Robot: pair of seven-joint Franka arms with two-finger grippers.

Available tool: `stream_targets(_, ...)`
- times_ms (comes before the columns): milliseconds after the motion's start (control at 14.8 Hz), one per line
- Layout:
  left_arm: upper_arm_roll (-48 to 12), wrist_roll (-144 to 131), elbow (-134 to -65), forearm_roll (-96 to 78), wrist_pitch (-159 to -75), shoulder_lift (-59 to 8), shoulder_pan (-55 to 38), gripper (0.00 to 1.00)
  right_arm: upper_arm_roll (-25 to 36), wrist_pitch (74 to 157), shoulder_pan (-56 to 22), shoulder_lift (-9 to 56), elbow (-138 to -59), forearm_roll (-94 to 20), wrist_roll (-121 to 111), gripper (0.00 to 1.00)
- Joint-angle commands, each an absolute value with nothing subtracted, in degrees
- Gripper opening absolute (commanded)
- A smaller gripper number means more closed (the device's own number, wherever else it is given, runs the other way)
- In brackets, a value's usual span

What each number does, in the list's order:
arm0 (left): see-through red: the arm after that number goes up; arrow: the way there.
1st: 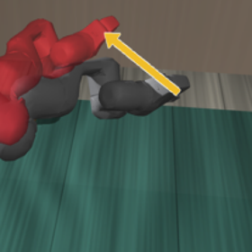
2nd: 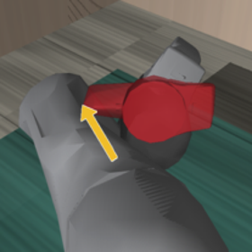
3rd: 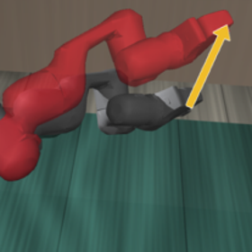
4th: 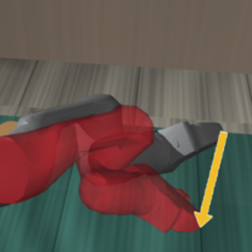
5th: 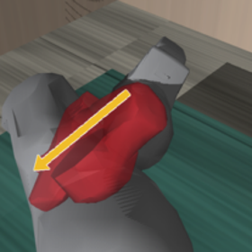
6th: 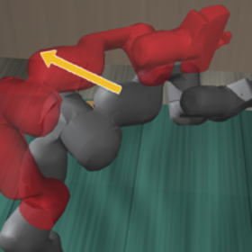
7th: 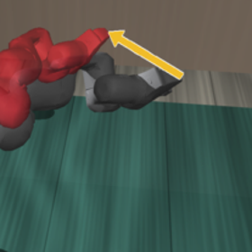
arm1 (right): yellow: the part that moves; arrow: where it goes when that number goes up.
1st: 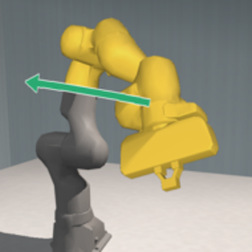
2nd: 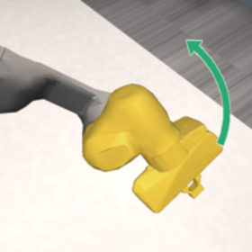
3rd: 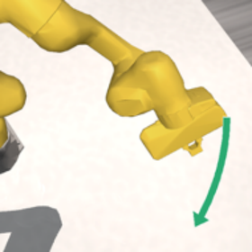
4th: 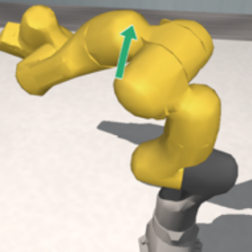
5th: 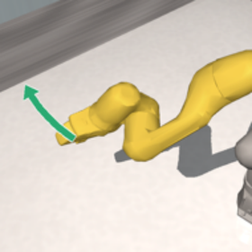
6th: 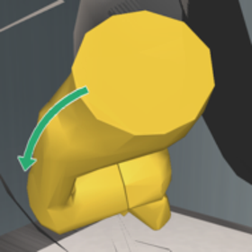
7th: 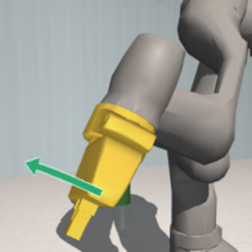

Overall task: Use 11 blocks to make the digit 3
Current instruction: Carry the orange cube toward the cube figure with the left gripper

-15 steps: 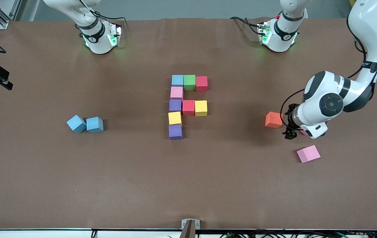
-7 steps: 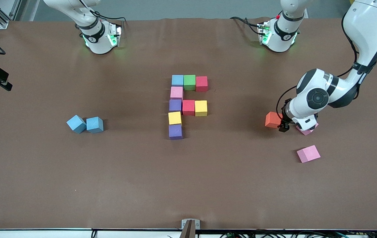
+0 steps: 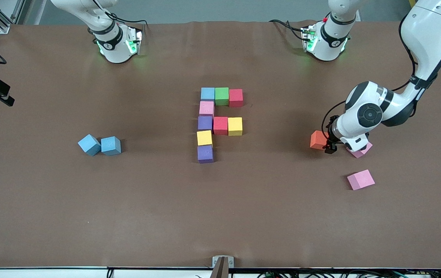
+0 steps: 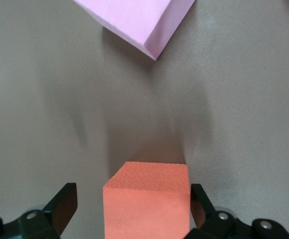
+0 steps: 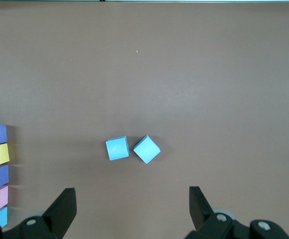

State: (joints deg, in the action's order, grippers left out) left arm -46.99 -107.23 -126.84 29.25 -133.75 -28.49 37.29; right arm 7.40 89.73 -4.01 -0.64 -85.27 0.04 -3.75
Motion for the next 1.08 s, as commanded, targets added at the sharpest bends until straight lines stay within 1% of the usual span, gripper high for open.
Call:
stream_targets(0, -47.6, -109.3, -127.2, 30.7, -135.8, -29.7, 38.1, 0.89, 7.2, 89.5, -3.9, -1.0, -85.2, -0.1, -2.8, 1.00)
stream_targets(203, -47.6, -109.8, -126.0, 30.6, -136.0, -30.6, 38.1, 0.57, 7.2, 89.6, -3.9, -1.0, -85.2, -0.2, -2.8, 1.00)
stream_targets(270, -47.6, -109.9, -125.2, 30.4, -136.0, -30.8, 38.0, 0.42, 7.2, 89.6, -3.9, -1.0, -85.2, -0.2, -2.7, 1.00)
stream_targets(338, -47.7, -109.9, -123.8, 30.1, -135.7, -31.6, 37.9, 0.33, 7.2, 89.6, -3.9, -1.0, -85.2, -0.2, -2.7, 1.00)
stream_targets(473, -47.7, -110.4, -120.8, 29.8, -135.6, -34.0, 37.2, 0.23, 7.2, 89.6, -3.9, -1.0, -85.2, -0.2, -2.7, 1.00)
stream_targets(608, -47.7, -112.5, -117.2, 29.8, -135.6, -36.3, 33.9, 0.21, 7.2, 89.7, -4.0, -1.0, -85.2, -0.2, -2.7, 1.00)
stream_targets(811, -47.7, -116.7, -109.0, 29.7, -135.3, -40.7, 27.4, 0.22, 7.2, 89.8, -4.0, -1.0, -85.2, -0.2, -2.7, 1.00)
stream_targets(1014, -46.7, -117.2, -102.8, 29.1, -135.2, -43.4, 20.0, 0.22, 7.2, 89.8, -3.9, -1.0, -85.2, -0.2, -2.7, 1.00)
